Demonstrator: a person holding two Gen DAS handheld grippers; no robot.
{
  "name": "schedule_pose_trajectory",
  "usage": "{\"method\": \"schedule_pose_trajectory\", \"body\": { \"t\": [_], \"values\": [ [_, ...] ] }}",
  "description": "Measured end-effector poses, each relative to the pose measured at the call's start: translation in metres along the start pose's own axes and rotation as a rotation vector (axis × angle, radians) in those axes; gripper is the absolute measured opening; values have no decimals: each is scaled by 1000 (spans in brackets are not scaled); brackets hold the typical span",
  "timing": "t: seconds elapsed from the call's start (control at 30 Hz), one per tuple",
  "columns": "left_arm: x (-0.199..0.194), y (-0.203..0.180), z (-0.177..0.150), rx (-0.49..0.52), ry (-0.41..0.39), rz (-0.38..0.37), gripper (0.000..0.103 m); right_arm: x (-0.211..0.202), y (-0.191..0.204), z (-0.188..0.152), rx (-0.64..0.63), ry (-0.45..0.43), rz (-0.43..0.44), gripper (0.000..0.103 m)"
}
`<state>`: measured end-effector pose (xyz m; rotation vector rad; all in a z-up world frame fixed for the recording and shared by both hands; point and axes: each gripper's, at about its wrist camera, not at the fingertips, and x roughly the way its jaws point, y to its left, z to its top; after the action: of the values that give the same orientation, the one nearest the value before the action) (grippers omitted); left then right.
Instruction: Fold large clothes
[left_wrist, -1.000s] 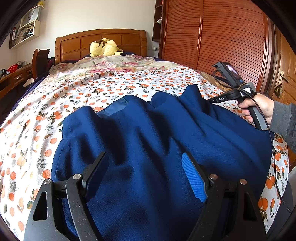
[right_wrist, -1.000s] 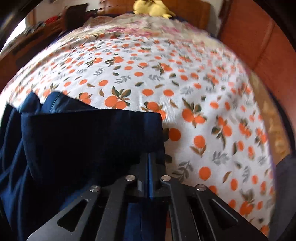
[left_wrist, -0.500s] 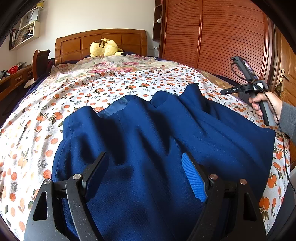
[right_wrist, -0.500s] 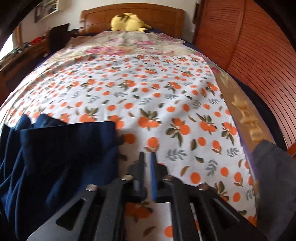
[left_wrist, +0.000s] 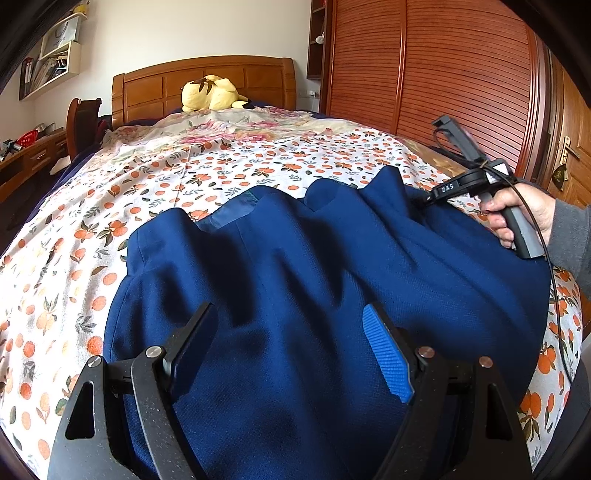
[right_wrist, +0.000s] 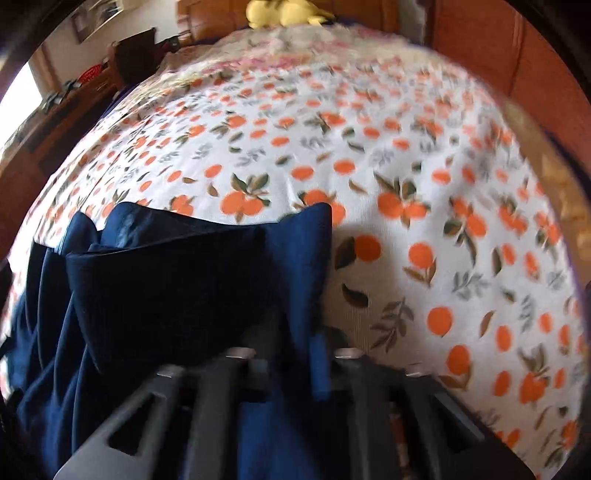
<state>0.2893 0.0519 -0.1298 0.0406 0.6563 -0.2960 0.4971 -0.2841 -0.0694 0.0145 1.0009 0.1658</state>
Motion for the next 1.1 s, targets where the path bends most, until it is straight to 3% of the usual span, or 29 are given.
{"method": "schedule_pose_trajectory", "body": {
  "t": [0.1, 0.17, 0.27, 0.33, 0.4, 0.43, 0.6, 0.8, 0.93, 1.1],
  "values": [
    [0, -1, 0, 4, 0, 2, 81, -16, 0, -2, -46, -68, -81, 4],
    [-1, 0, 0, 3, -5, 2, 81, -23, -13, 0, -25, -106, -200, 4],
    [-1, 1, 0, -1, -4, 2, 81, -16, -35, 0, 47, -68, -197, 5],
    [-1, 1, 0, 0, -4, 7, 81, -22, -38, -3, 49, -94, -212, 12],
    [-3, 0, 1, 4, -11, 14, 81, -30, -31, -5, 29, -112, -247, 26],
    [-4, -1, 1, 7, -14, 21, 81, -34, -24, -8, 3, -120, -250, 27],
    [-22, -4, 5, 15, -53, 41, 81, -65, 8, -45, -44, -167, -186, 40],
    [-52, -1, 3, -11, -99, 38, 81, -93, 45, -118, -103, -174, -63, 41],
    [-70, 1, -4, -30, -106, 54, 81, -95, 61, -149, -133, -179, 18, 41],
    [-91, 2, -15, -51, -107, 103, 81, -79, 70, -171, -192, -162, 25, 41]
  ]
}}
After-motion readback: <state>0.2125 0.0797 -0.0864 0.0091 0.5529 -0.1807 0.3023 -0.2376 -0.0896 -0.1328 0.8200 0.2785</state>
